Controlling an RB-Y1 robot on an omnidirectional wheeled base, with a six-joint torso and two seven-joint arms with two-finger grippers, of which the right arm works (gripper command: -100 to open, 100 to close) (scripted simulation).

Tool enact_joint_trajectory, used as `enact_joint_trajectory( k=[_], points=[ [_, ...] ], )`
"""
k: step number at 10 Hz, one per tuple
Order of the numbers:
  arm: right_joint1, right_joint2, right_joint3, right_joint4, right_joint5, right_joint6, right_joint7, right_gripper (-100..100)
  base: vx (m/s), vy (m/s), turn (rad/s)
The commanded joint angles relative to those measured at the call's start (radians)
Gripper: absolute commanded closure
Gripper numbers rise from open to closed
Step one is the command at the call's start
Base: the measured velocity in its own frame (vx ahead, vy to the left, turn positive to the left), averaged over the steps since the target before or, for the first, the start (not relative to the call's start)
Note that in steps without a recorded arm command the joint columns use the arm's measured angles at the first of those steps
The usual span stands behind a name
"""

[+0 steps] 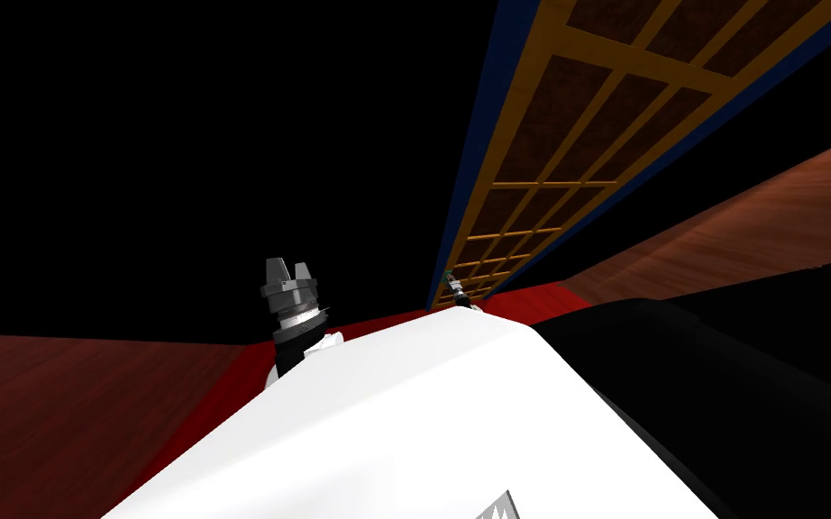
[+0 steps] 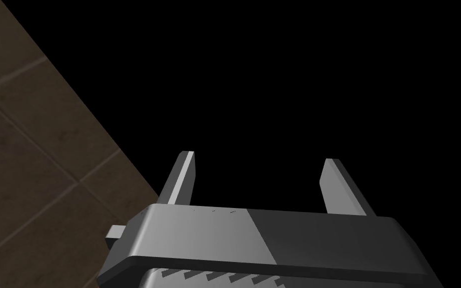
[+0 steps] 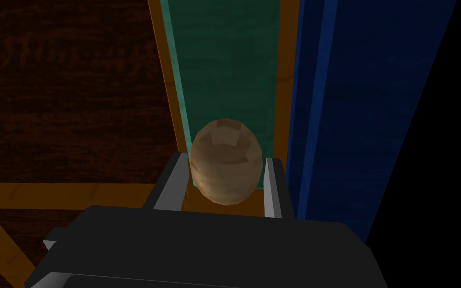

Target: Pull the door open

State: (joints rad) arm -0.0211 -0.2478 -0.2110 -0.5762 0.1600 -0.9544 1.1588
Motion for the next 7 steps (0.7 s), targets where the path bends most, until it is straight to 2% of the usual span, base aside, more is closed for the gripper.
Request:
enact_joint_trajectory(
  k=[1, 7],
  points=[
    [-0.001, 0.002, 0.001, 0.0, 0.0, 0.0, -0.001, 100, 0.0, 0.0, 0.0],
    [-0.001, -0.003, 0.017, -0.002, -0.044, 0.003, -0.134, 100, -0.04, -0.014, 0.046]
  ],
)
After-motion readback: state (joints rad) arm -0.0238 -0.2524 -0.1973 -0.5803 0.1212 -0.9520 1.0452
